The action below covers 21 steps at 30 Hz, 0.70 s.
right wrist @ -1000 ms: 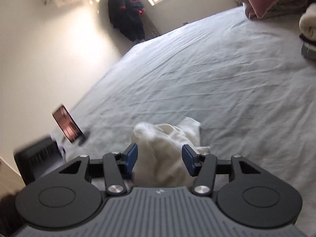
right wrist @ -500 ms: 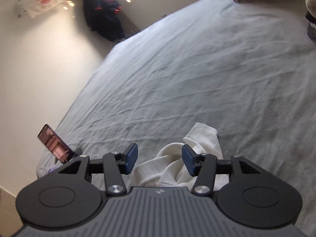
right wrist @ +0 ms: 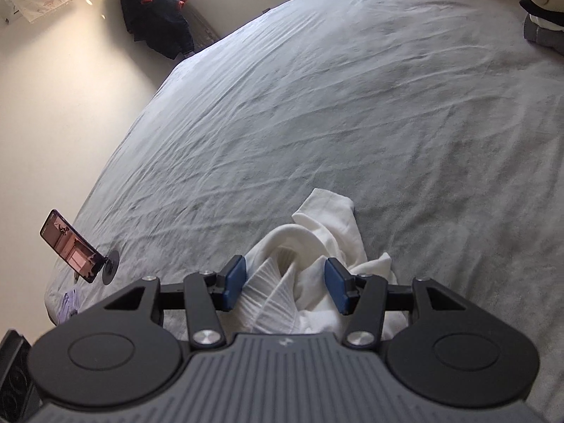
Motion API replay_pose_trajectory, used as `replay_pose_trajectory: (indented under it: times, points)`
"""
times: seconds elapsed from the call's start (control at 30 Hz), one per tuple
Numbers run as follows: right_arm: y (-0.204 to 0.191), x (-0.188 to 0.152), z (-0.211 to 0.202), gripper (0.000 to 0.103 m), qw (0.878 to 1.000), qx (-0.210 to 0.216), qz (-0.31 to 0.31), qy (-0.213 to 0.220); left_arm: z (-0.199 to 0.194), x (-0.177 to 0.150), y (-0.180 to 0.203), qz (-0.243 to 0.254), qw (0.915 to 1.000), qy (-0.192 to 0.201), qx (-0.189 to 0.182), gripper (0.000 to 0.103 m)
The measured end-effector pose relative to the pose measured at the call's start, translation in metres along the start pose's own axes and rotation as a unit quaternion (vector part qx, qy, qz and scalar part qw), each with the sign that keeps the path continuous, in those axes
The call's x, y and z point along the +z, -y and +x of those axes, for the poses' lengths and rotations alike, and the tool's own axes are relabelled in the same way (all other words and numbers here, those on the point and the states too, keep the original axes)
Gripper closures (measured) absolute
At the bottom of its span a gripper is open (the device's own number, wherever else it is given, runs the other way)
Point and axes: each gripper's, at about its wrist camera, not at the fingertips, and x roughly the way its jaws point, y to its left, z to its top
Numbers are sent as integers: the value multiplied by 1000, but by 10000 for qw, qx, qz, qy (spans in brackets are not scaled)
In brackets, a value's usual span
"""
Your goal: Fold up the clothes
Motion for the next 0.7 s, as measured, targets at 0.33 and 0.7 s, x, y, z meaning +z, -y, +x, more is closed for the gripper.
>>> replay_pose_trajectory:
  times: [0.33, 0.7]
  points:
    - [-3, -4, -8, 74, 9997, 31, -214, -74, 25, -11, -10, -11, 9985, -421, 344, 53]
    - [21, -13, -34, 75, 9997, 3, -182, -161, 16, -13, -12, -85, 9978, -303, 584, 92]
